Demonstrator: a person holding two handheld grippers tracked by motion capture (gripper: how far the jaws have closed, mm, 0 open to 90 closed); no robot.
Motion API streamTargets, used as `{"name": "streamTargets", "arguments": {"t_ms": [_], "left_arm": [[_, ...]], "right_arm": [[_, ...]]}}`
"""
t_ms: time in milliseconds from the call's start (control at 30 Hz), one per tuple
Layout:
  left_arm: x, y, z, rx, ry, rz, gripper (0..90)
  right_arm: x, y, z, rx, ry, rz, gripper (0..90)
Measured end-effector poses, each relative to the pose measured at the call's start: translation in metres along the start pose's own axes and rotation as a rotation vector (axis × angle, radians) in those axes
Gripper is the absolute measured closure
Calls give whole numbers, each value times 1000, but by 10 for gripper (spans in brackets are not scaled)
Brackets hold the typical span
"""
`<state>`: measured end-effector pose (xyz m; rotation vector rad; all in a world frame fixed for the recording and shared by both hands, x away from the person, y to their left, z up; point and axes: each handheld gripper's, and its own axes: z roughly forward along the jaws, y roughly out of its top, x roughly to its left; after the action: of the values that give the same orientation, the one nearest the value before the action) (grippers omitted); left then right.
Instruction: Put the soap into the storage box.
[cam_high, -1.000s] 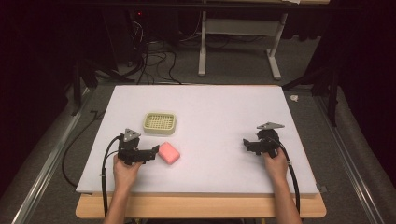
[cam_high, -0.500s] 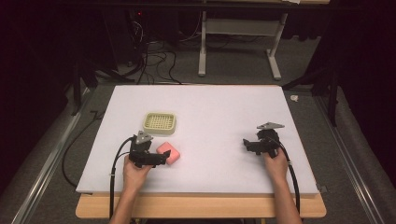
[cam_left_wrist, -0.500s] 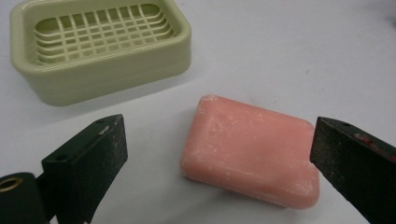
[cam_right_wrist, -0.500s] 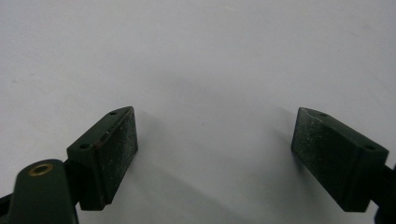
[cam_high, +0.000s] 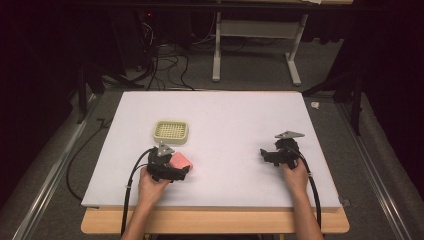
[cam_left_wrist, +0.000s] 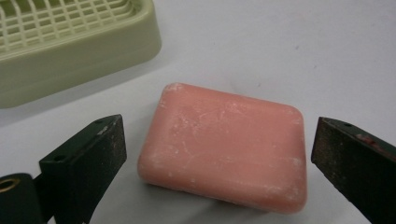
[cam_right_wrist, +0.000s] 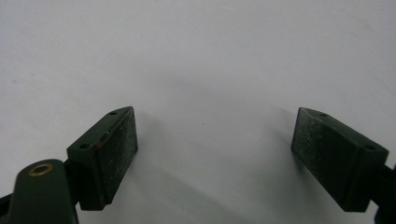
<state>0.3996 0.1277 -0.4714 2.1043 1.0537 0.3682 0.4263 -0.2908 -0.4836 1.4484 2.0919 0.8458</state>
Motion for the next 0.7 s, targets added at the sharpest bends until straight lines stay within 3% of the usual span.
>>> {"name": "streamTargets", "arguments": {"t_ms": [433,700], "left_arm": [[-8,-3,15,62,38,62,52],[-7,-3,15,63,32,55,75]], "right_arm": [[0,0,0,0,-1,-2,152],[0,0,0,1,-1,-4,153]]}}
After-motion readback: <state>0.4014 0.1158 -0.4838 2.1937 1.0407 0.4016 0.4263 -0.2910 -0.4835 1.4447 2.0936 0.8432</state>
